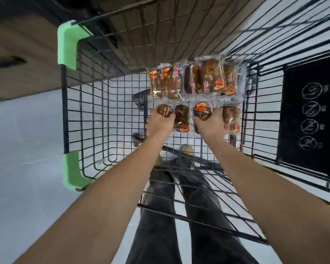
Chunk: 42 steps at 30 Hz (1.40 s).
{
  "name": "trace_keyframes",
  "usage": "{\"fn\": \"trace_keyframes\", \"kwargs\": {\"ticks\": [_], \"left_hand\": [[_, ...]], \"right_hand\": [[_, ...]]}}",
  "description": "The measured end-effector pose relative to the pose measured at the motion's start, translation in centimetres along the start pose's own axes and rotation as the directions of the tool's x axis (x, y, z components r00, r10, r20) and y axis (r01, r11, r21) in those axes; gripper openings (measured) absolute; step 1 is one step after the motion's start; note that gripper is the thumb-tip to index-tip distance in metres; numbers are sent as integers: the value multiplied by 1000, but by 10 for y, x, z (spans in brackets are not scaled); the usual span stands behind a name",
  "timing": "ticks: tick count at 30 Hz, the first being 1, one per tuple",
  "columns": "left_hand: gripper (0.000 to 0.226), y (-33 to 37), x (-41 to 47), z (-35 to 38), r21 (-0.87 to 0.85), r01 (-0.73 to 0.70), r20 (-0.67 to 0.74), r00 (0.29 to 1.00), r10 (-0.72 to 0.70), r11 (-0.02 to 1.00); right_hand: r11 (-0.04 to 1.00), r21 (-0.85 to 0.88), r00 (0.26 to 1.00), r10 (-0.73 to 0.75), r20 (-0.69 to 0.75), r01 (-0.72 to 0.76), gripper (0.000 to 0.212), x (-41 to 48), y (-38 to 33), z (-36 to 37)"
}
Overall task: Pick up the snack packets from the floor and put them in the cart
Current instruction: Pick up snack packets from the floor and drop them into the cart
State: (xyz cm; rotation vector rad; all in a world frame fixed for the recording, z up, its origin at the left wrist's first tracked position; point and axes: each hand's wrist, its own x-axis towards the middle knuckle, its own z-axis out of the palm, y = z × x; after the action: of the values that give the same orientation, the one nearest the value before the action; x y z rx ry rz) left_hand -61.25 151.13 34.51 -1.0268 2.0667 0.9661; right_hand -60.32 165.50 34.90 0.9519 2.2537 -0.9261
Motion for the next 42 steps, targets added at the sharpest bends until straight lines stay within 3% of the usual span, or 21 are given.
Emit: {"fn": "trace_keyframes", "kwargs": {"ticks": [6, 12, 17, 20, 22, 26, 31, 33, 38, 42], "left_hand": [[83, 3, 20, 7, 49, 76, 0, 997, -76, 996], [80, 12, 5, -4, -18, 67, 16, 998, -67, 998], [55, 11, -25, -26, -113, 11, 17, 1000, -9, 994], [35, 8, -47, -46, -163, -68, 26, 997, 73, 984], [27, 6, -64, -63, -169, -138, 6, 990, 141, 976], [60, -6, -104, -105, -193, -221, -40, 975, 217, 956], [53, -46, -145, -162, -212, -313, -148, 947, 286, 926], [62, -69, -161, -186, -253, -337, -191, 936, 295, 907], [59, -144, -195, -253, -386, -356, -358, 908, 217, 851], [51, -233, -215, -306, -430, -385, -454, 874, 173, 817]], "right_hand": [[999, 32, 1000, -7, 10, 7, 73, 14, 2, 16], [998, 22, 997, -66, 33, 65, 75, 1, 2, 9], [990, 3, 987, -144, 72, 144, 71, -23, -7, -11], [974, -5, 966, -223, 132, 226, 52, -42, -20, -26], [954, -39, 933, -282, 224, 298, 41, -59, -33, -35], [891, -102, 844, -376, 382, 443, 39, -98, -60, -40], [815, -75, 726, -466, 506, 575, 59, -163, -94, -30], [800, -20, 685, -500, 530, 599, 61, -193, -107, -20], [704, 50, 550, -595, 586, 708, 52, -282, -131, 18], [632, 60, 488, -652, 580, 773, 45, -362, -143, 68]]}}
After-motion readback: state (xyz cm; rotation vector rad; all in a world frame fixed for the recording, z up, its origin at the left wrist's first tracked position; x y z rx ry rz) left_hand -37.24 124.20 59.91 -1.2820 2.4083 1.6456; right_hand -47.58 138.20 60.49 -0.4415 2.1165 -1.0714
